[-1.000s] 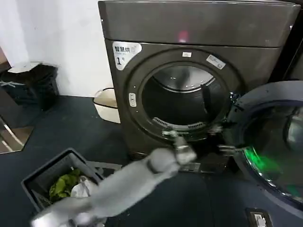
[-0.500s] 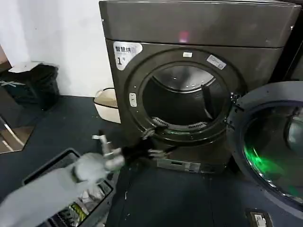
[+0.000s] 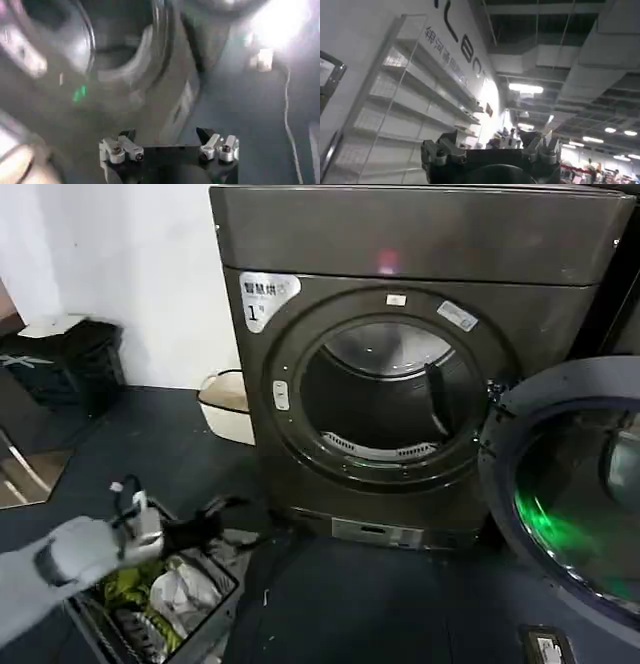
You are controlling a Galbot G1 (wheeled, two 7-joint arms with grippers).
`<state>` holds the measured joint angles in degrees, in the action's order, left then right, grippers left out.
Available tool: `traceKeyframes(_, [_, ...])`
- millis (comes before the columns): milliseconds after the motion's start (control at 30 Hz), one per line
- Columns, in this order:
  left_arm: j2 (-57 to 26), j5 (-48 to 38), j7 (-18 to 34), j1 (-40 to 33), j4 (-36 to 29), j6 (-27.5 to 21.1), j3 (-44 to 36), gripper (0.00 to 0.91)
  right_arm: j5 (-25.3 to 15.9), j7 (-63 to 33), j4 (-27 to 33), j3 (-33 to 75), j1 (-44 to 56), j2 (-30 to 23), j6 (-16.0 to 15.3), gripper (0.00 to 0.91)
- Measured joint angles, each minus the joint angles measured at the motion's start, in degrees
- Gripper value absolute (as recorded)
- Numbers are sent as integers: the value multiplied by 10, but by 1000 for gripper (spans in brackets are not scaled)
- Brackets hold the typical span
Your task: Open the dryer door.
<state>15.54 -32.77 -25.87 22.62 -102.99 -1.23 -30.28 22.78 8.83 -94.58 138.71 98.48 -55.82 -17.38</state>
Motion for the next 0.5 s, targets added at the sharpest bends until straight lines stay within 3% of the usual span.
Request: traceKeyframes(500, [-41, 139, -76, 18, 89, -65, 13, 907, -10, 2, 8, -18, -5, 10, 19, 907])
